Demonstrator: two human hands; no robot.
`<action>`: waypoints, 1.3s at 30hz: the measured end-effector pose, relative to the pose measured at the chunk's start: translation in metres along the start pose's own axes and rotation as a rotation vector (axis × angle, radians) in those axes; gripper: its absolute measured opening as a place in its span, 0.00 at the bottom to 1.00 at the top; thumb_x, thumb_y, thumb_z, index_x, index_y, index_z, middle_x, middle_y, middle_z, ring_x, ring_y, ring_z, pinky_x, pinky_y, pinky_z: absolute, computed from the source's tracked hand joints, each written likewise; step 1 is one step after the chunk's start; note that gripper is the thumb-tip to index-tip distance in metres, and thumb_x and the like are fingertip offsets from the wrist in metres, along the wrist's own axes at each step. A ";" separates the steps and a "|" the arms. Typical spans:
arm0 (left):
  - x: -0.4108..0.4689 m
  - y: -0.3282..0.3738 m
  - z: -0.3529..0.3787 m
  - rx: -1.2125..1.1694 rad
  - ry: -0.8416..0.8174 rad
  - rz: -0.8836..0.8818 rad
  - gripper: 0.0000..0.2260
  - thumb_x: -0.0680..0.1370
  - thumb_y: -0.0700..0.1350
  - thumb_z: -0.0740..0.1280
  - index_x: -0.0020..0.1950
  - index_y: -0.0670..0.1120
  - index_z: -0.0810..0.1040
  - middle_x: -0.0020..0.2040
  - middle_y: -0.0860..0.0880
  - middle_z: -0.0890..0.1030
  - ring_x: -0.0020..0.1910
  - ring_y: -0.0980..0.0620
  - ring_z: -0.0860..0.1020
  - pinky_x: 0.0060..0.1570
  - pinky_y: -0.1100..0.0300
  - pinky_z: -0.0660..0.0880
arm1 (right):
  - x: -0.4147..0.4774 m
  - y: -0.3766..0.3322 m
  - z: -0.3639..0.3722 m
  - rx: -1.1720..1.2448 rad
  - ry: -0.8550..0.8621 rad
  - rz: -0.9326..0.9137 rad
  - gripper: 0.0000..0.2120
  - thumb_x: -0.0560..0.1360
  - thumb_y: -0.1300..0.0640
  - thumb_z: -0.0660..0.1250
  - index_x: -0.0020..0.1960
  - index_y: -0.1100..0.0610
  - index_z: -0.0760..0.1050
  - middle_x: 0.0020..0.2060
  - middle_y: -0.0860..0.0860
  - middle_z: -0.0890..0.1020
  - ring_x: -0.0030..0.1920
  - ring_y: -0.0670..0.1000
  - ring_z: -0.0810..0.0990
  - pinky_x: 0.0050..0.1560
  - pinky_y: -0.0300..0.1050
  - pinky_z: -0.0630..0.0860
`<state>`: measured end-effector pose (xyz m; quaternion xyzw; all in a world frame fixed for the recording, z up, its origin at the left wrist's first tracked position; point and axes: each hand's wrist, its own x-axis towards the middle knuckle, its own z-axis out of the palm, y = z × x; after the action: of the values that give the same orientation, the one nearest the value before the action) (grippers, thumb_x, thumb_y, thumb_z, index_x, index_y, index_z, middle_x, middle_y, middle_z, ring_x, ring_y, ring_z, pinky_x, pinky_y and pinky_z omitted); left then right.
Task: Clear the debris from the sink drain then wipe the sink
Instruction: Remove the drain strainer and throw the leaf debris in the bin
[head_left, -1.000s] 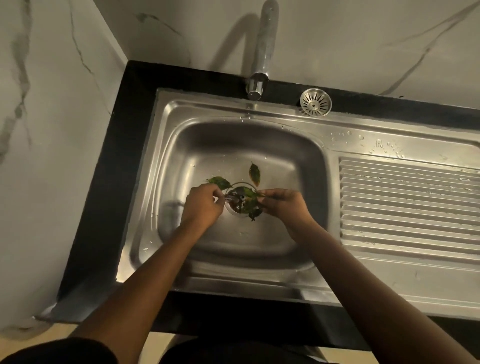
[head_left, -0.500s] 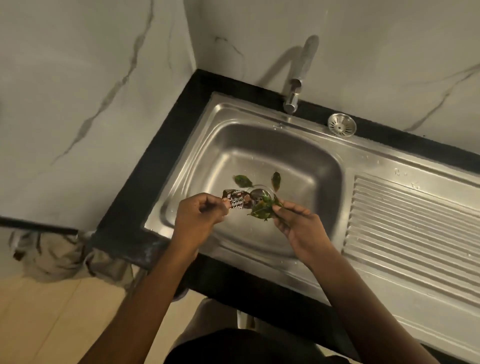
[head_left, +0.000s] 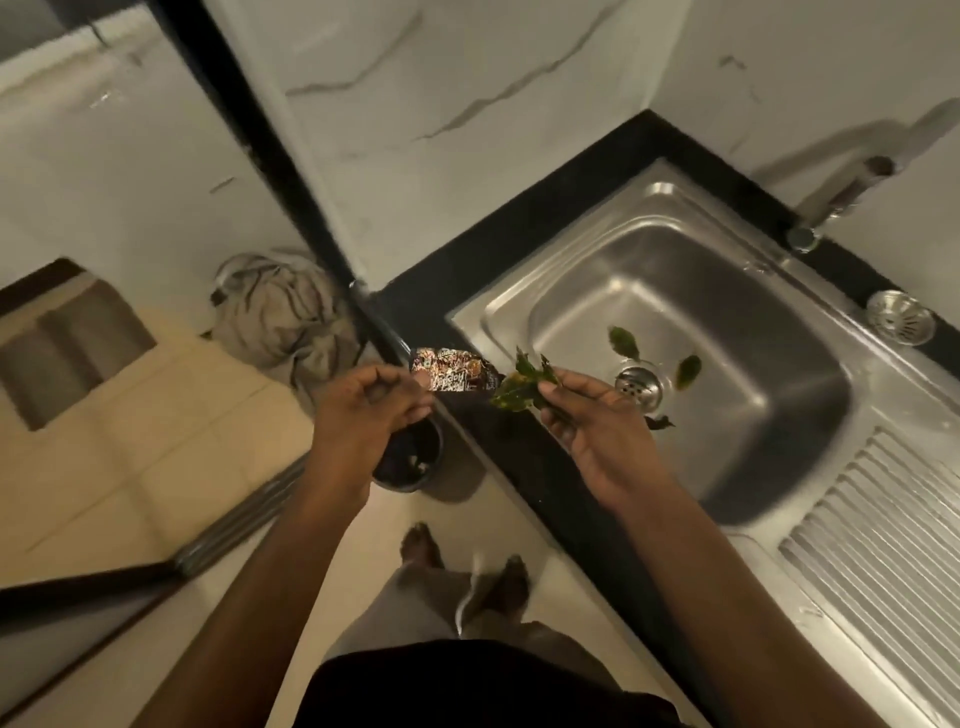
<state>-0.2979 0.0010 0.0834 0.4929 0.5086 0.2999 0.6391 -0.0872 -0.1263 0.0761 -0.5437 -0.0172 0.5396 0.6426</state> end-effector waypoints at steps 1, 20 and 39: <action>-0.003 -0.003 -0.014 0.000 0.033 0.008 0.03 0.77 0.41 0.77 0.49 0.43 0.86 0.44 0.44 0.89 0.46 0.47 0.89 0.47 0.60 0.85 | 0.001 0.007 0.012 -0.017 -0.020 0.011 0.09 0.76 0.66 0.73 0.56 0.61 0.84 0.53 0.58 0.87 0.49 0.49 0.85 0.49 0.40 0.82; 0.092 -0.232 -0.192 0.411 0.298 -0.158 0.08 0.78 0.47 0.76 0.44 0.43 0.86 0.41 0.46 0.88 0.42 0.45 0.86 0.47 0.42 0.83 | 0.149 0.276 0.129 -0.338 0.266 0.369 0.09 0.76 0.71 0.72 0.47 0.58 0.81 0.39 0.52 0.85 0.37 0.50 0.82 0.32 0.37 0.79; 0.206 -0.418 -0.164 0.549 0.194 -0.352 0.09 0.81 0.49 0.71 0.58 0.47 0.86 0.55 0.45 0.88 0.54 0.44 0.85 0.53 0.48 0.83 | 0.339 0.453 0.077 -0.719 0.350 0.358 0.14 0.77 0.73 0.69 0.63 0.68 0.79 0.48 0.61 0.82 0.43 0.54 0.82 0.42 0.41 0.83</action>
<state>-0.4399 0.0968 -0.3800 0.5204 0.7059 0.0824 0.4733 -0.2984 0.0892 -0.4092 -0.8106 -0.0005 0.5018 0.3020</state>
